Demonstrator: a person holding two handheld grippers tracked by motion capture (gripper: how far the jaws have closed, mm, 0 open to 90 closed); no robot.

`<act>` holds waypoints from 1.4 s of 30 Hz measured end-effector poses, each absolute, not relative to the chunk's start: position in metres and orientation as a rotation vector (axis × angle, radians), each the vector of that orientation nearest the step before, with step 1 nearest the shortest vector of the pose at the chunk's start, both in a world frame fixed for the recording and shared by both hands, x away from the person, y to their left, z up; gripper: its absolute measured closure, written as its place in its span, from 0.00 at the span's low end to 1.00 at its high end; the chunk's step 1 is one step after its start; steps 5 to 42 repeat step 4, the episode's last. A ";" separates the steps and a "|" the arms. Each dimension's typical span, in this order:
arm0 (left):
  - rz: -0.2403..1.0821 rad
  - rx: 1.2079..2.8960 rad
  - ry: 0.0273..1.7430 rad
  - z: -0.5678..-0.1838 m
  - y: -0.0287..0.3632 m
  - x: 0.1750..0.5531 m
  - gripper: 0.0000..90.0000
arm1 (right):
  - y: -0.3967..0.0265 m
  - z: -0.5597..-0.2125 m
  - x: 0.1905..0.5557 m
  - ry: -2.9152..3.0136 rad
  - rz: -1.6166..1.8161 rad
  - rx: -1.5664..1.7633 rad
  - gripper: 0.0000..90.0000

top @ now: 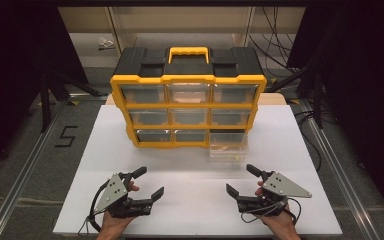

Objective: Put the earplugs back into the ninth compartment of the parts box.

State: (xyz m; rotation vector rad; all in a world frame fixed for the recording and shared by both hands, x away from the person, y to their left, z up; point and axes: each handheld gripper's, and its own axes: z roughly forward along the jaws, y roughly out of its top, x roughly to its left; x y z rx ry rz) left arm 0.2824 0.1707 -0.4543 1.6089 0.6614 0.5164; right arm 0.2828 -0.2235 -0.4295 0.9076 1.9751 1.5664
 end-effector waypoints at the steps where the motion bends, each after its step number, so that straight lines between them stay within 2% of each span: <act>1: 0.515 1.608 0.663 -0.454 0.171 0.282 0.18 | -0.224 -0.430 0.283 1.976 1.566 0.910 0.13; 42: 0.515 1.609 0.662 -0.454 0.171 0.283 0.18 | -0.223 -0.430 0.283 1.975 1.567 0.910 0.13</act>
